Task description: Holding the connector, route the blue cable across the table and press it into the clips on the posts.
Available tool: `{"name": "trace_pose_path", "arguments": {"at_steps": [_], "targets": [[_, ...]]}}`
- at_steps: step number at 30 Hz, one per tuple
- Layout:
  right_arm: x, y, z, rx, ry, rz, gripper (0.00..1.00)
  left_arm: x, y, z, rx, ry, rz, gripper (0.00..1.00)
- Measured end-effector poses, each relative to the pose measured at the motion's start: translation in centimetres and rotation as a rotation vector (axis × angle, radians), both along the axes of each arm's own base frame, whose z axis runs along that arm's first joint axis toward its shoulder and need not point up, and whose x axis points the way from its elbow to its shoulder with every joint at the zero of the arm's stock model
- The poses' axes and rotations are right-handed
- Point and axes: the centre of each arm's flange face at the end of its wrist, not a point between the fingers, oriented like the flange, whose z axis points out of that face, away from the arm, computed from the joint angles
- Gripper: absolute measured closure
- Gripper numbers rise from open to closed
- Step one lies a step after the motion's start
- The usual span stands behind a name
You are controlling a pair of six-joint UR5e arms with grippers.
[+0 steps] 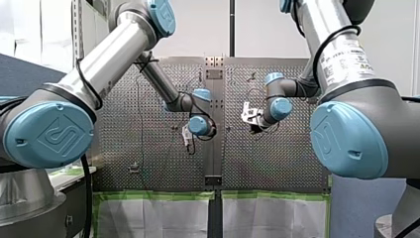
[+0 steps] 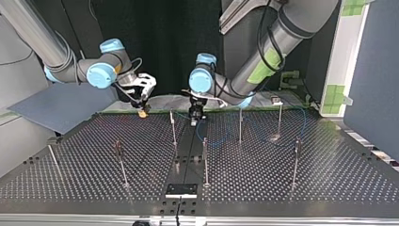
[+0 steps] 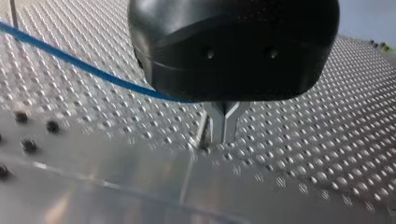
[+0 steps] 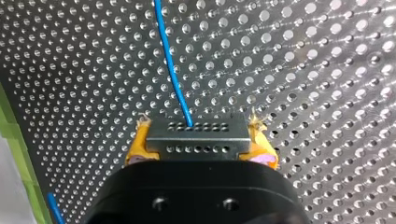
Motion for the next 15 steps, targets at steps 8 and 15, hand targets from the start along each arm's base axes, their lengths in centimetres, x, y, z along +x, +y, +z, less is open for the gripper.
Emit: {"name": "trace_pose_path", "arguments": {"at_steps": [8,15], "targets": [[-0.1,-2.9,0.1,-0.019,-0.02,-0.009,1.0,2.0,-0.1,-0.8,0.012,0.042,-0.016,1.0],[-1.1,-5.7,1.9,-0.06,-0.042,-0.032,1.0,3.8,-0.4,1.5,0.003,0.017,0.004,1.0]]}}
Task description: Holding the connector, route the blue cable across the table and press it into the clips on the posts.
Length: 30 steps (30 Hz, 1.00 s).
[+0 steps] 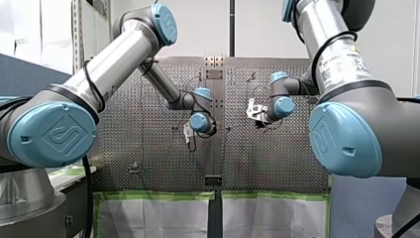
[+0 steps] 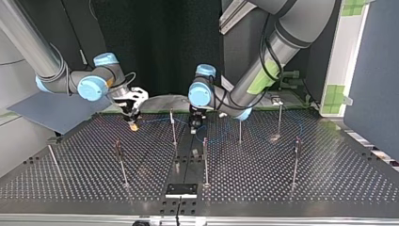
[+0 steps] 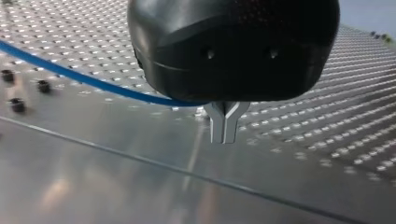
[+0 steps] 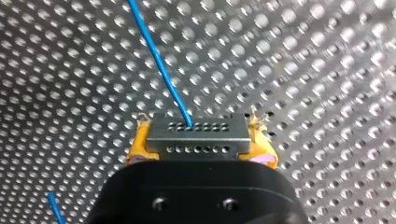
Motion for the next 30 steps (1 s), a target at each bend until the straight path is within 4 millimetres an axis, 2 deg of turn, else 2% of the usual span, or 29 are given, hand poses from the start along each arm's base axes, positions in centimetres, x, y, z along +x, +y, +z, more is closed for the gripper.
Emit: {"name": "trace_pose_path", "arguments": {"at_steps": [4,5,6,8,9,10,11,12,13,14,20,30], "targets": [[-0.7,-0.9,-0.1,-0.002,-0.003,-0.009,1.0,0.0,-0.3,0.4,0.003,0.001,0.002,1.0],[-0.9,-1.0,-0.1,-0.001,-0.003,-0.01,1.0,-0.1,-0.4,0.4,0.005,0.004,0.002,0.93],[-0.9,-1.0,-0.2,-0.001,-0.003,-0.01,1.0,-0.3,-0.5,0.4,0.008,0.008,0.001,0.93],[-1.0,-1.1,-0.2,0.001,-0.004,-0.01,1.0,-0.5,-0.7,0.3,0.015,0.017,0.002,0.75],[-1.1,-1.1,-0.2,0.001,-0.004,-0.01,1.0,-0.7,-0.8,0.3,0.021,0.025,0.002,0.75],[-1.1,-1.2,-0.2,0.001,-0.003,-0.01,1.0,-0.9,-0.9,0.2,0.025,0.03,0.001,0.53],[-1.1,-1.2,-0.3,0.002,-0.003,-0.01,1.0,-1.1,-1.0,0.2,0.03,0.036,-0.001,0.39],[-1.1,-1.2,-0.3,0.003,-0.002,-0.01,1.0,-1.4,-1.2,0.1,0.036,0.045,-0.003,0.39],[-1.2,-1.2,-0.3,0.004,-0.001,-0.009,1.0,-1.6,-1.3,0.0,0.041,0.052,-0.005,0.22],[-1.1,-1.2,-0.3,0.004,-0.001,-0.007,1.0,-1.8,-1.4,0.0,0.045,0.059,-0.008,0.0],[-1.1,-1.1,-0.5,0.008,-0.001,0.0,1.0,-2.9,-1.7,-0.2,0.076,0.101,-0.012,0.0],[-1.2,-1.0,-1.0,0.018,0.001,0.001,1.0,-4.1,-2.2,1.2,0.1,0.107,0.01,0.0]]}}
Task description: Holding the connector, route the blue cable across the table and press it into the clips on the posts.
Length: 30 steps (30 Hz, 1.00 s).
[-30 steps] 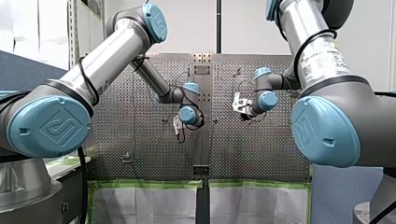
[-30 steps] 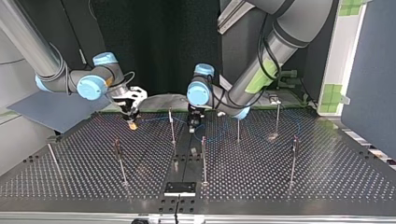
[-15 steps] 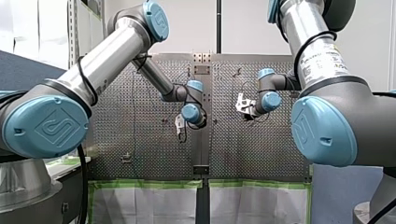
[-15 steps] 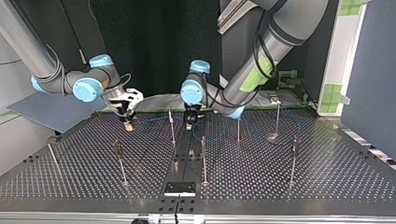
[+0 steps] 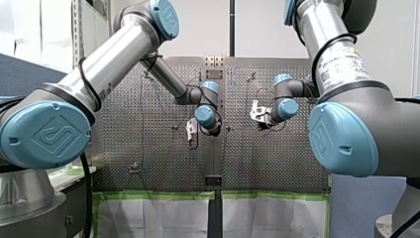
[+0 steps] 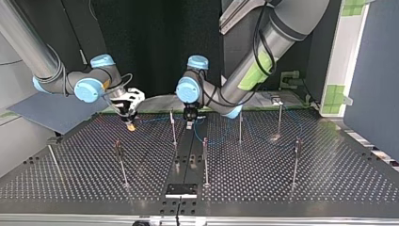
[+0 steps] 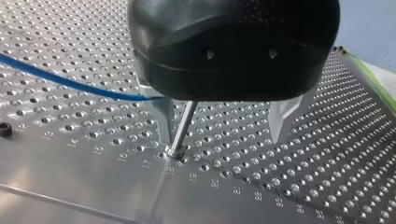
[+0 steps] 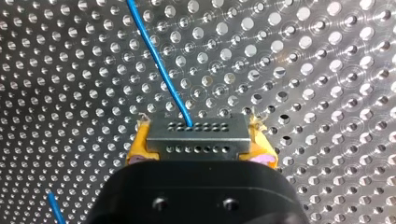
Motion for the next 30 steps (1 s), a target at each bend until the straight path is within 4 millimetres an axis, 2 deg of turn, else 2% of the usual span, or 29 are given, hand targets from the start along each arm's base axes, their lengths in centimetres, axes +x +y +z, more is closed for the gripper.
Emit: {"name": "trace_pose_path", "arguments": {"at_steps": [8,12,19,30], "targets": [[0.0,0.0,-1.2,0.021,0.003,0.004,1.0,-2.7,-1.0,2.0,-0.013,-0.04,-0.024,0.0],[-0.1,-0.1,-1.4,0.024,0.003,0.002,1.0,-4.9,-1.1,3.0,0.012,-0.028,-0.042,0.0],[-0.5,-0.3,-1.4,0.026,0.002,0.001,1.0,-7.7,-1.2,2.7,0.056,-0.001,-0.041,0.0],[-2.0,-1.2,-1.4,0.028,-0.004,-0.015,1.0,-11.6,-5.4,2.9,0.013,-0.03,-0.095,0.0]]}}
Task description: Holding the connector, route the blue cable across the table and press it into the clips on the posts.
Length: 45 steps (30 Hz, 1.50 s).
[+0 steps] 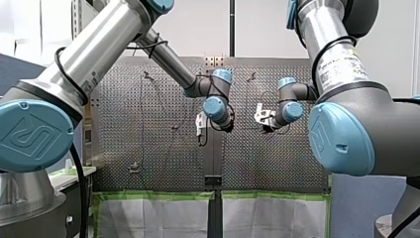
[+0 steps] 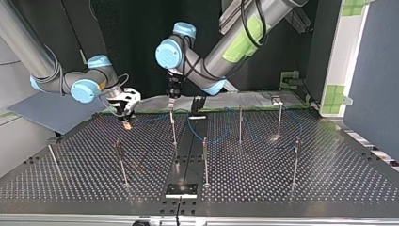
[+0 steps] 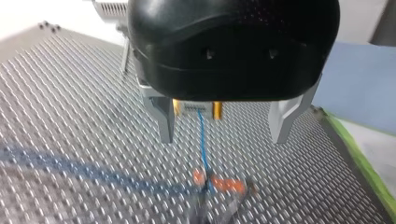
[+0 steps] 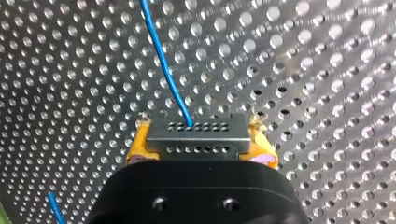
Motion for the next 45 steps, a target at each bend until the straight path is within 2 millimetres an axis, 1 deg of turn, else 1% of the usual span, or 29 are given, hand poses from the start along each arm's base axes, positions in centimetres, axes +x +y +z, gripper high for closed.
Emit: {"name": "trace_pose_path", "arguments": {"at_steps": [7,9,11,17,24,33,37,39,41,45], "targets": [[-0.5,-0.3,0.0,0.002,-0.006,0.008,1.0,-2.4,-3.3,0.8,-0.074,-0.051,-0.031,0.0],[-0.5,-0.3,0.0,0.002,-0.007,0.01,1.0,-2.9,-4.0,1.1,-0.091,-0.065,-0.04,0.0],[-0.6,-0.3,0.0,0.002,-0.008,0.012,1.0,-3.0,-4.4,1.2,-0.1,-0.072,-0.044,0.0],[-0.9,-0.5,0.1,0.008,-0.011,0.011,1.0,-2.2,-5.1,0.2,-0.088,-0.06,-0.02,0.0],[-1.6,-0.7,0.1,0.015,-0.012,0.001,1.0,-1.0,-5.5,-1.8,-0.042,-0.028,0.037,0.0],[-2.3,-0.9,0.1,0.026,-0.006,-0.004,1.0,-0.8,-7.4,-4.7,0.019,0.01,0.064,0.0],[-2.6,-0.9,0.0,0.034,0.0,0.005,1.0,-0.3,-8.0,-5.6,0.024,0.003,0.089,0.0],[-2.6,-0.8,0.0,0.037,0.001,0.012,1.0,0.2,-8.4,-5.7,0.019,-0.005,0.1,0.0],[-2.7,-0.8,0.0,0.04,-0.001,0.022,1.0,0.5,-8.7,-5.4,0.011,-0.014,0.106,0.0],[-2.8,-0.8,0.0,0.043,-0.006,0.036,1.0,1.5,-9.5,-3.8,-0.019,-0.044,0.119,0.0]]}}
